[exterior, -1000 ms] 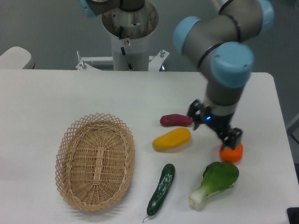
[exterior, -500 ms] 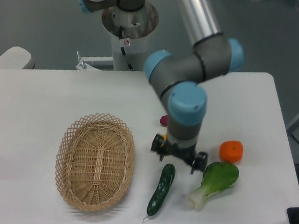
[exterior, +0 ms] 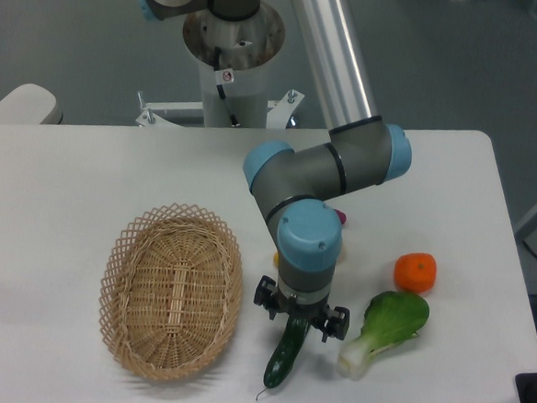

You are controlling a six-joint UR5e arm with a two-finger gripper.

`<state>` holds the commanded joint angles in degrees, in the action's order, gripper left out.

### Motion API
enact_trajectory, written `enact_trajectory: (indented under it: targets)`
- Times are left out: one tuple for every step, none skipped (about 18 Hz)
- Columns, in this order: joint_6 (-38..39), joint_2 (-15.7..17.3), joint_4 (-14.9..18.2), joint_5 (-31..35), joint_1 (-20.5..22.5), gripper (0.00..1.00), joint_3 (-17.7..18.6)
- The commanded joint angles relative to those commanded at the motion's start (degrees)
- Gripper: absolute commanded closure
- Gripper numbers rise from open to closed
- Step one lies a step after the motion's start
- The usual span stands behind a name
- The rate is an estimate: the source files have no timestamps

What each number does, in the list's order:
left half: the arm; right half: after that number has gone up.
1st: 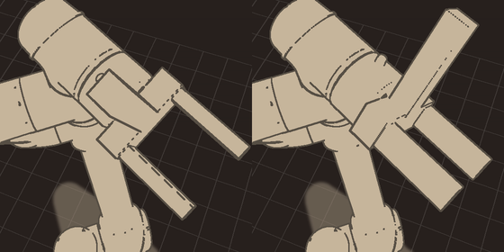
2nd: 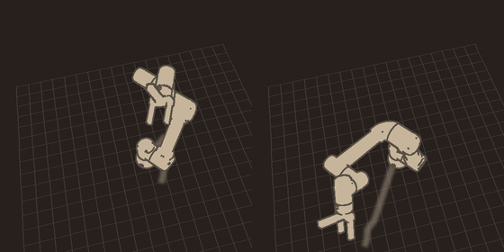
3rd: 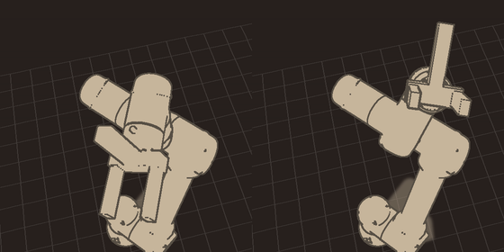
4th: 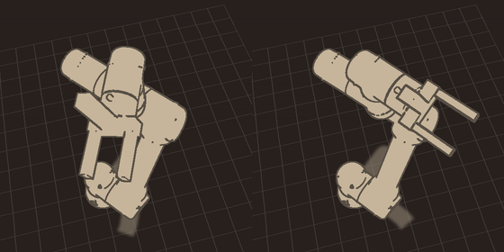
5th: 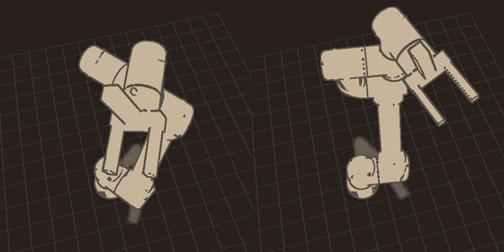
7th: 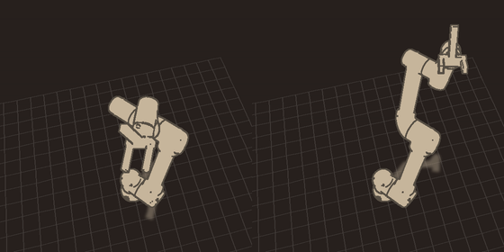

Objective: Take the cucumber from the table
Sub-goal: 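Lower the gripper over the cucumber's middle and close on it, then lift the grasped cucumber up off the table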

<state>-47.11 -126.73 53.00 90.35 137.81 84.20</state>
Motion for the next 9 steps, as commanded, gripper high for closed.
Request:
enact_trajectory:
  targets:
    - [0.00,-0.26,-0.09,0.00,0.00,0.00,0.00]
    - [0.00,-0.79,-0.26,0.09,-0.09,0.00,0.00]
    - [0.00,-0.97,-0.79,0.09,-0.17,0.00,0.00]
    - [0.00,-1.23,-1.57,0.09,-0.44,0.00,0.00]
    - [0.08,-1.58,-2.19,0.09,-0.53,0.00,0.26]
    - [0.09,-1.76,-2.72,0.17,-0.70,0.00,0.52]
    - [0.00,-1.94,-3.07,0.18,-1.05,0.00,0.96]
    - [0.00,-2.02,-3.08,0.18,-1.05,0.00,1.05]
    - [0.00,-1.94,-3.08,0.18,-1.05,0.00,1.05]
